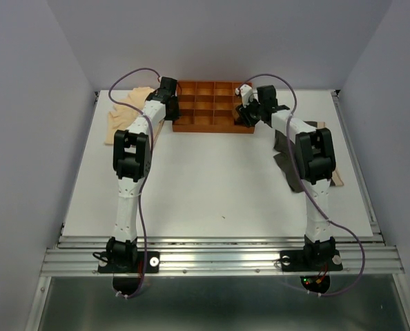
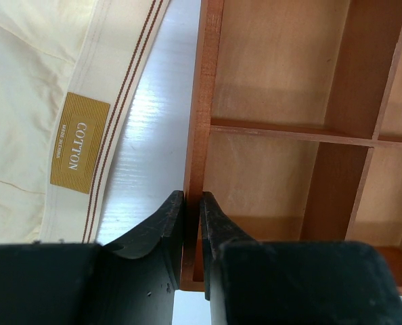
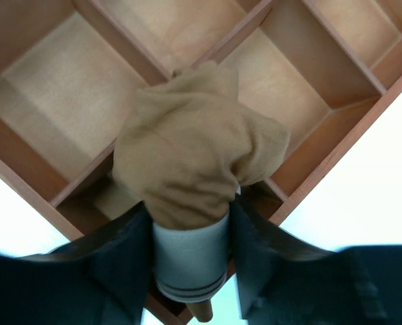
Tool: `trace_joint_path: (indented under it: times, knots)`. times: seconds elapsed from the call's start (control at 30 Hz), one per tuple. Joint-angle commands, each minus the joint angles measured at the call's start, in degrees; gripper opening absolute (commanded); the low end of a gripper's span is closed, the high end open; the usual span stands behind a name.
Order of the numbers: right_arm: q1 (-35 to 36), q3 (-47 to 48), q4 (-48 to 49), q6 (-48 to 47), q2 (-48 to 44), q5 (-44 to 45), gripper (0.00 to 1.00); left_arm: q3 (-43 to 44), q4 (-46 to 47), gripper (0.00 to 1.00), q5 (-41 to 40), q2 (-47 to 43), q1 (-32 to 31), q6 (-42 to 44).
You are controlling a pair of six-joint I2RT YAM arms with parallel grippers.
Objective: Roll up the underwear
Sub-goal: Place the rolled underwear into the container
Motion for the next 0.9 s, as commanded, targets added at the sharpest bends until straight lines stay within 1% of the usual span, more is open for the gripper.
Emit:
trace_joint_path:
  times: [0.0, 0.07, 0.1, 0.2, 0.4, 0.7, 0.87]
  knots:
    - [-0.5, 1.1, -8.4, 3.7, -1.9, -2.8, 0.54, -1.2, 3.2, 0.22, 0.4, -2.5, 0.6, -1.4]
    - [-0.5, 2.4, -8.1, 4.0, -2.5, -3.2, 0.57, -1.2, 3.2, 0.22, 0.4, -2.6, 0.6, -1.4]
    - [-0.5, 2.8, -8.0, 4.3, -3.1, -3.5, 0.61, -1.2, 3.2, 0.22, 0.4, -2.5, 0.6, -1.4]
    - [-0.5, 3.9, -7.6, 4.5, -4.1, -4.0, 0.62, -1.0, 3.2, 0.22, 0.5, -2.3, 0.6, -1.4]
    - [-0.5, 4.9, -5.8, 5.4, -6.3, -4.3, 0.68, -0.6, 3.2, 0.22, 1.0, -2.0, 0.7, -1.4]
    - [-0.5, 5.2, -2.1, 7.7, -8.1, -8.9, 0.69, -0.4, 3.2, 0.22, 1.2, -1.9, 0.7, -1.4]
    - [0.0, 6.5, 0.6, 9.7, -5.8, -7.1, 0.69, -0.1, 3.1, 0.22, 1.3, -1.7, 0.7, -1.4]
